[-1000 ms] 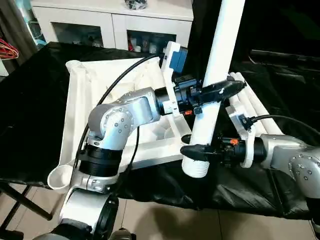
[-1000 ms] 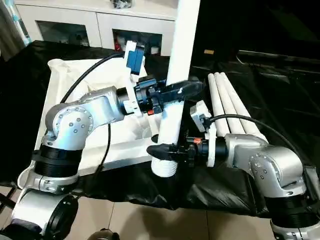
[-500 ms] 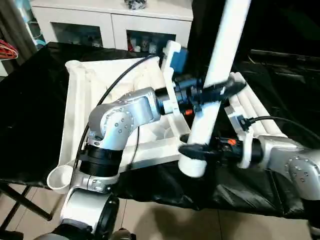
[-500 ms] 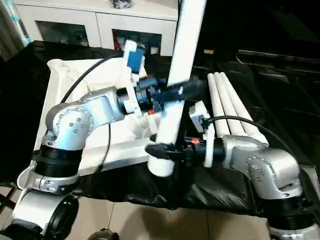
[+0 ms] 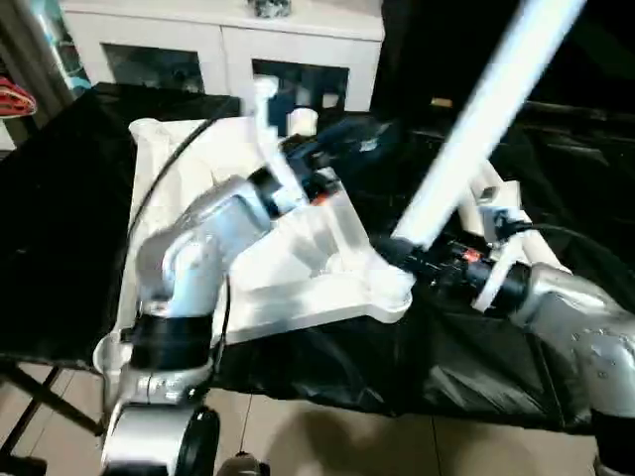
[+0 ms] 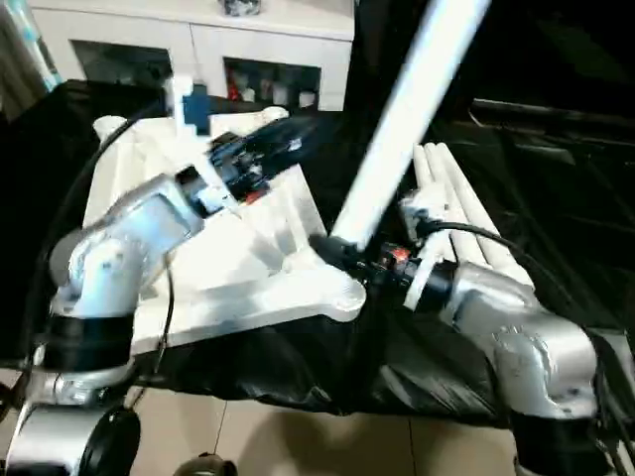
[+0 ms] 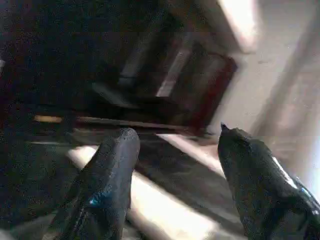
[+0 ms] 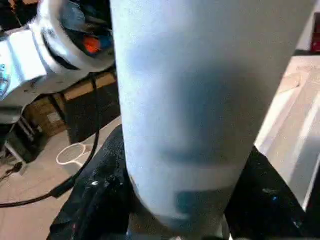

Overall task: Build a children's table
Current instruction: Pick table leg

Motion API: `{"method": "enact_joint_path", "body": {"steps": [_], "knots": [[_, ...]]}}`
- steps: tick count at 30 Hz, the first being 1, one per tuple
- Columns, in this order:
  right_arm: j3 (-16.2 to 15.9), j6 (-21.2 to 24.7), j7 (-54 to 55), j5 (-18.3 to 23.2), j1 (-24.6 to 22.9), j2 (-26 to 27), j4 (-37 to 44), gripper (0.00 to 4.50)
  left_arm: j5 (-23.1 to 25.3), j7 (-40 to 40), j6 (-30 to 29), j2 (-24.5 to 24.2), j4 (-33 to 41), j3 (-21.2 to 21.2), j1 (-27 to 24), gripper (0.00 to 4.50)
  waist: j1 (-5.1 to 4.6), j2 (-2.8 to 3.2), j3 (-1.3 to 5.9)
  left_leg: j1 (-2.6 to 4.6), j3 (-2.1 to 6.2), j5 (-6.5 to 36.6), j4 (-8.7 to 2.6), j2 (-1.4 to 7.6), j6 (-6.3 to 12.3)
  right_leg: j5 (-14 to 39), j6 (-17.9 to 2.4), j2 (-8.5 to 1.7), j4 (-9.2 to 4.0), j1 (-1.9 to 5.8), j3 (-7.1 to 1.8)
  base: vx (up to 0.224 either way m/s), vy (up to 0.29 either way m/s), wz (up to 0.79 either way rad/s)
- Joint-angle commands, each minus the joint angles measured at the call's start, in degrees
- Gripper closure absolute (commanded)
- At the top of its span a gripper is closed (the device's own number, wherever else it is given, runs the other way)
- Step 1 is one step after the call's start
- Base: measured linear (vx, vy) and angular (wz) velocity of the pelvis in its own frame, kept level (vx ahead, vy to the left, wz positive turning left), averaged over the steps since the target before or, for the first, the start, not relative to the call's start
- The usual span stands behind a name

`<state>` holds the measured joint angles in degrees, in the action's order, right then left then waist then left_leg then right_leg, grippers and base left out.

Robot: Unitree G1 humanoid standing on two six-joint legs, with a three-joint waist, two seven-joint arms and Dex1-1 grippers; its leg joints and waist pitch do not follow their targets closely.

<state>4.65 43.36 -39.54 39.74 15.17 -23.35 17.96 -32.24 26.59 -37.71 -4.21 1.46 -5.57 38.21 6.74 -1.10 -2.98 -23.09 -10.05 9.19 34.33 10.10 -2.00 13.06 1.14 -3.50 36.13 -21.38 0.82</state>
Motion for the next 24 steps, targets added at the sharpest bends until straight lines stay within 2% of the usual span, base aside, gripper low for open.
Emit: {"method": "enact_joint_path", "body": {"steps": [1, 2, 3, 4, 5, 6, 7, 8, 9, 10, 11, 12, 13, 14, 15, 16, 17, 18, 19, 21, 22, 23, 24], "knots": [[2.26, -3.32, 5.16, -4.63, -1.74, 0.21, 2.72, 2.56, 10.23, -7.51, 7.21, -2.18, -0.18, 1.00, -2.60, 1.55, 0.06, -0.57, 3.68, 1.83, 1.14, 7.86, -4.04, 2.92, -0.72, 2.78, -9.21, -4.03, -4.39, 1.85, -1.51, 0.000, 0.000, 0.00], [2.02, -4.73, 7.11, -7.11, -2.54, 0.44, 3.05, 2.56, 12.57, -9.58, 8.59, -2.74, 0.01, 1.04, -3.89, 1.55, -0.13, -0.61, 3.61, 1.73, 1.11, 7.84, -4.02, 2.96, -1.30, 2.99, -7.28, -3.95, -4.55, 1.74, -1.62, 0.000, 0.000, 0.00], [1.48, -6.74, 10.17, -10.35, -3.63, 1.23, 2.73, 2.56, 14.97, -11.87, 10.22, -3.30, 0.60, 0.91, -6.02, 1.55, -0.21, -0.56, 3.66, 1.83, 1.05, 8.04, -4.03, 2.80, -1.58, 3.17, -7.00, -3.91, -4.44, 1.72, -1.58, 0.000, 0.000, 0.00], [0.62, -7.96, 12.73, -13.19, -4.88, 1.64, 2.46, 2.56, 16.44, -13.79, 11.46, -3.26, 1.52, 0.29, -8.23, 1.55, -0.49, -0.21, 3.76, 1.74, 1.13, 7.63, -4.07, 2.84, -2.41, 2.81, -6.44, -3.86, -4.45, 1.58, -1.51, 0.000, 0.000, 0.00], [0.08, -8.66, 14.29, -14.89, -5.74, 1.87, 2.27, 2.56, 17.27, -14.95, 12.26, -3.16, 2.17, -0.10, -9.69, 1.55, -0.76, -0.29, 3.62, 1.75, 1.06, 8.07, -4.21, 2.75, -2.75, 3.28, -6.48, -3.76, -4.57, 1.49, -1.49, 0.000, 0.000, 0.00], [-0.57, -10.85, 17.06, -17.41, -7.50, 3.24, 1.67, 2.56, 19.53, -16.85, 13.28, -3.36, 3.87, 0.23, -12.79, 1.55, -0.81, -0.02, 3.84, 1.89, 1.07, 8.41, -4.09, 2.64, -3.02, 3.06, -6.84, -3.68, -4.41, 1.51, -1.51, 0.000, 0.000, 0.00], [-1.24, -11.90, 18.87, -19.14, -8.93, 3.94, 1.52, 2.56, 21.17, -18.24, 14.32, -3.17, 5.43, 0.50, -15.25, 1.55, -0.99, 0.04, 3.85, 1.75, 1.16, 8.25, -4.14, 2.86, -2.95, 1.57, -6.92, -3.71, -4.40, 1.38, -1.52, 0.000, 0.000, 0.00], [-1.63, -11.90, 21.40, -20.72, -10.03, 4.72, 1.28, 2.56, 21.62, -19.43, 13.42, -2.80, 6.99, 0.71, -17.50, 1.55, -1.09, -0.17, 3.67, 1.68, 1.11, 9.05, -4.29, 2.81, -2.84, 2.00, -6.99, -3.68, -4.55, 1.34, -1.50, 0.000, 0.000, 0.00], [-1.39, -11.43, 23.37, -20.99, -10.96, 5.97, 0.97, 2.56, 22.17, -20.76, 11.93, -2.49, 8.46, 1.14, -19.81, 1.55, -1.31, -0.19, 3.62, 1.85, 1.11, 10.39, -4.38, 2.79, -2.79, 3.07, -7.43, -3.57, -4.53, 1.25, -1.50, 0.000, 0.000, 0.00], [-1.12, -10.62, 24.47, -20.56, -11.54, 6.97, 0.65, 2.56, 23.14, -21.80, 11.32, -2.51, 9.08, 1.94, -21.47, 1.55, -1.35, -0.49, 3.38, 1.94, 1.06, 12.61, -4.52, 2.71, -2.67, 6.58, -7.41, -3.58, -4.94, 1.05, -1.55, 0.000, 0.000, 0.00], [-1.43, -10.52, 25.32, -20.73, -12.04, 7.46, 0.54, 2.56, 24.82, -22.47, 12.90, -2.66, 8.95, 2.88, -22.57, 1.55, -1.36, -0.71, 3.36, 2.06, 1.04, 13.55, -4.54, 2.75, -2.61, 8.23, -7.18, -3.58, -5.04, 0.93, -1.61, 0.000, 0.000, 0.00], [-2.00, -10.15, 25.70, -20.80, -12.63, 7.69, 0.86, 2.56, 26.39, -22.86, 14.55, -2.85, 8.98, 4.04, -23.60, 1.55, -1.35, -0.51, 3.06, 2.11, 1.15, 15.66, -4.75, 2.83, -2.78, 11.88, -6.12, -3.65, -5.45, 0.64, -1.71, 0.000, 0.000, 0.00], [-2.73, -9.62, 26.08, -21.15, -13.20, 7.59, 1.37, 2.56, 27.42, -23.26, 15.71, -2.67, 9.23, 4.98, -24.64, 1.55, -1.42, -0.57, 3.00, 2.07, 1.34, 16.76, -4.89, 2.91, -3.02, 13.67, -4.95, -3.66, -5.69, 0.63, -1.76, 0.000, 0.000, 0.00], [-2.73, -9.62, 26.08, -21.15, -13.20, 7.59, 1.37, 2.56, 27.42, -23.26, 15.71, -2.67, 9.23, 4.98, -24.64, 1.55, -1.42, -0.57, 3.00, 2.07, 1.34, 16.76, -4.89, 2.91, -3.02, 13.67, -4.95, -3.66, -5.69, 0.63, -1.76, 0.000, 0.000, 0.00], [-4.07, -11.00, 28.13, -23.87, -13.99, 8.40, 2.05, 2.56, 28.55, -24.63, 16.85, -1.80, 9.39, 5.97, -26.08, 1.55, -1.58, -0.42, 2.97, 2.11, 1.41, 17.88, -5.03, 2.89, -3.87, 14.14, -4.18, -3.53, -5.73, 0.31, -1.76, 0.000, 0.000, 0.00], [-4.28, -11.44, 28.54, -24.48, -14.07, 8.71, 2.05, 2.56, 28.76, -24.83, 17.11, -1.63, 9.37, 6.01, -26.26, 1.55, -1.71, -0.40, 2.93, 2.03, 1.47, 18.11, -5.11, 2.91, -4.18, 14.14, -4.07, -3.55, -5.74, 0.30, -1.77, 0.000, 0.000, 0.00], [-5.13, -12.98, 29.99, -26.64, -14.08, 9.71, 1.66, 2.56, 29.17, -25.18, 17.99, -1.29, 8.85, 5.77, -26.54, 1.55, -1.93, -1.05, 2.90, 1.81, 1.40, 18.29, -5.15, 2.78, -4.21, 14.46, -3.90, -3.62, -5.80, 0.40, -1.76, 0.000, 0.000, 0.00], [-5.45, -15.08, 31.26, -28.62, -14.08, 10.36, 0.90, 2.56, 30.06, -25.46, 18.22, -1.37, 8.72, 6.12, -26.65, 1.55, -2.01, -0.84, 2.97, 1.80, 1.38, 18.21, -5.02, 2.68, -4.17, 14.76, -3.69, -3.71, -5.79, 0.26, -1.85, 0.000, 0.000, 0.00], [-5.45, -15.08, 31.26, -28.62, -14.08, 10.36, 0.90, 2.56, 30.06, -25.46, 18.22, -1.37, 8.72, 6.12, -26.65, 1.55, -2.00, -0.83, 3.03, 1.75, 1.43, 18.04, -5.00, 2.67, -4.24, 14.78, -3.42, -3.75, -5.75, 0.26, -1.86, 0.000, 0.000, 0.00], [-6.00, -21.34, 33.79, -32.54, -14.12, 11.14, -1.34, 2.56, 31.54, -26.41, 17.25, -1.60, 9.39, 6.75, -26.76, 1.55, -1.88, -0.77, 2.96, 1.61, 1.56, 17.91, -5.09, 2.63, -4.42, 13.72, -3.10, -3.69, -5.62, 0.26, -1.76, 0.000, 0.000, 0.00], [-5.91, -22.86, 35.67, -33.96, -14.46, 11.12, -1.67, 2.56, 32.33, -27.02, 16.06, -1.79, 10.84, 7.06, -26.96, 1.55, -1.87, -0.78, 3.03, 1.73, 1.51, 18.06, -5.00, 2.65, -4.49, 12.68, -3.06, -3.66, -5.55, 0.15, -1.81, 0.000, 0.000, 0.00], [-5.79, -23.03, 36.05, -34.09, -14.61, 11.05, -1.63, 2.56, 32.48, -27.17, 15.71, -1.78, 11.37, 7.10, -27.03, 1.55, -1.83, -0.78, 3.08, 1.82, 1.49, 17.75, -4.99, 2.69, -4.55, 11.75, -3.08, -3.57, -5.43, 0.12, -1.80, 0.000, 0.000, 0.00], [-4.70, -21.71, 36.08, -32.39, -14.91, 11.53, -1.10, 2.56, 32.36, -27.26, 14.81, -1.68, 12.26, 6.99, -27.14, 1.55, -1.75, -0.58, 3.09, 1.82, 1.47, 17.16, -4.89, 2.59, -4.12, 9.48, -3.38, -3.51, -5.17, 0.29, -1.83, 0.000, 0.000, 0.00]]}}
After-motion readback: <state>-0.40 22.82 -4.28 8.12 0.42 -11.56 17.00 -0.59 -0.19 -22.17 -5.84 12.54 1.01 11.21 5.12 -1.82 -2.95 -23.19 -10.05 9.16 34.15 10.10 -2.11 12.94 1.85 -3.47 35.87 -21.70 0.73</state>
